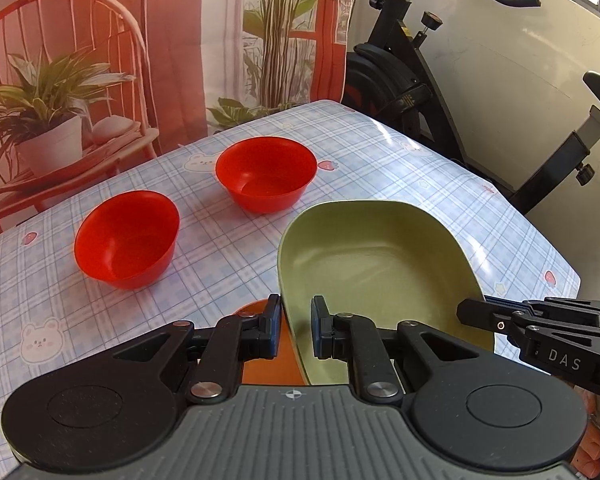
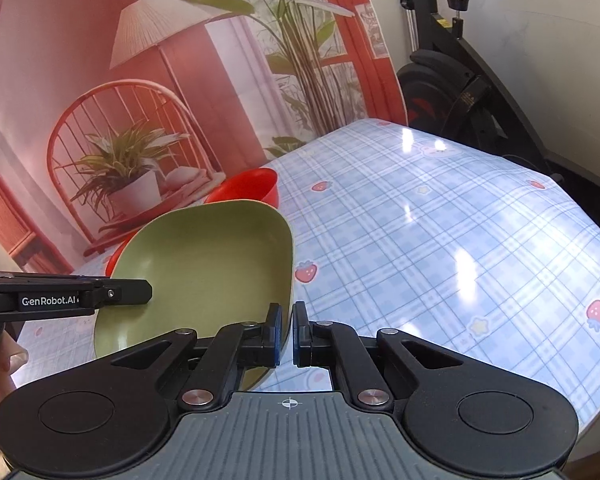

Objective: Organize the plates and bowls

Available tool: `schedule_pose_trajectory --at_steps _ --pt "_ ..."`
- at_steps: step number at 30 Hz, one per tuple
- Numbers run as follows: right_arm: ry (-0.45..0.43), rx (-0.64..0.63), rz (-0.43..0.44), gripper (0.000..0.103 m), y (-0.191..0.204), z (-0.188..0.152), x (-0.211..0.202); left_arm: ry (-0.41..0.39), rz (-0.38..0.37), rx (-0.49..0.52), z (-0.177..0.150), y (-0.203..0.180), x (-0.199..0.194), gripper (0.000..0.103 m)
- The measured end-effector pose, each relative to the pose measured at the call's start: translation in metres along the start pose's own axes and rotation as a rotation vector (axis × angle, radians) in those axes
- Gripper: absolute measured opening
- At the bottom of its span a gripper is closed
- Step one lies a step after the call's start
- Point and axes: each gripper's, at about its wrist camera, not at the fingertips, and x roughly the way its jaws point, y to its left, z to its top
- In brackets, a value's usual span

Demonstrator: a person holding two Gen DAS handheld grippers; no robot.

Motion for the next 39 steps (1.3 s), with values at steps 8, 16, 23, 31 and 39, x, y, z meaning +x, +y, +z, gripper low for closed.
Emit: schedule_pose_trajectory --at_steps 8,16,23,31,39 --pt "0.069 -0.049 0.019 0.007 0.034 -0.017 0.018 0.029 0.031 -0.036 -0.018 0.029 0.006 0.016" --pt "0.115 -0.063 0.004 0.007 0.045 -0.033 0.032 0.04 0.051 -0.043 -0.032 0.039 0.015 0.017" --pt "0.11 -0.085 -0.006 0.007 0.046 -0.034 0.033 0.055 0.056 -0.025 -0.038 0.04 0.021 0.017" --pt "0.109 -0.094 -0.009 0.008 0.048 -0.034 0.033 0.064 0.076 -0.016 -0.04 0.039 0.024 0.017" --pt "0.105 -0.087 -0.018 0.011 0.044 -0.033 0.03 0.056 0.096 -0.018 -0.039 0.04 0.022 0.017"
